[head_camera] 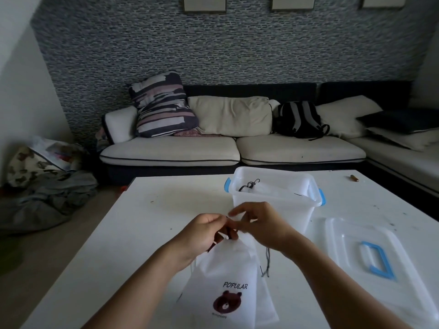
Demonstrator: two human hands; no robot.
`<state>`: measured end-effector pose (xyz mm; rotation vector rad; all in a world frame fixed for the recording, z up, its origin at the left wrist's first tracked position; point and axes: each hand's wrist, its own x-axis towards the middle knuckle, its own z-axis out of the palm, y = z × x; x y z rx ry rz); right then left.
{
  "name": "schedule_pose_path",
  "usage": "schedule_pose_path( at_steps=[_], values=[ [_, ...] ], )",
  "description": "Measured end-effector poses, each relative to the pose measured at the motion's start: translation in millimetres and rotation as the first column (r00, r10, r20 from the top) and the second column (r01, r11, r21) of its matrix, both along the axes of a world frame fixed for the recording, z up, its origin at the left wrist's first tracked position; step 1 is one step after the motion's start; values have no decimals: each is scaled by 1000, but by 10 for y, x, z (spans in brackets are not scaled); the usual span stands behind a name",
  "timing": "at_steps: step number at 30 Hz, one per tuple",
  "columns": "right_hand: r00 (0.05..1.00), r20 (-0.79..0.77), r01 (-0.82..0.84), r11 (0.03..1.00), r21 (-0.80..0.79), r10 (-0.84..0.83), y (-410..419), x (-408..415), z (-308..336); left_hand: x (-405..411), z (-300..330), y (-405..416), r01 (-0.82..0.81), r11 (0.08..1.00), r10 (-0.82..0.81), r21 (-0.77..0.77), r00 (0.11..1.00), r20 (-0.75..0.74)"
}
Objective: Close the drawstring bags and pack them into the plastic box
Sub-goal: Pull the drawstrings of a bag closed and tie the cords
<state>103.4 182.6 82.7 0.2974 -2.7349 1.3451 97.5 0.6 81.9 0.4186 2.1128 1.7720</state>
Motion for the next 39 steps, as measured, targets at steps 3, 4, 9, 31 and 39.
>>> schedule_pose_path(
  at_steps=[3, 4, 9, 31, 39],
  values=[
    [993, 53, -92, 969, -231, 106, 61, 60, 123, 16, 43, -62, 61, 995, -65, -76, 997, -50],
    [988, 44, -134, 966, -221, 147, 65, 81, 148, 18, 55, -72, 81, 993, -87, -84, 994, -62],
    [980, -76, -184, 983, -25, 182, 30, 108, 124, 19, 71, -121, 108, 983, -130, -149, 981, -142],
    [928, 292, 12, 762, -647, 233, -15, 62, 131, -18, 48, -95, 97, 995, -95, 26, 993, -69],
    [985, -71, -162, 984, -72, 157, 88, 118, 157, 17, 64, -168, 220, 968, -229, -122, 972, -61]
  ],
)
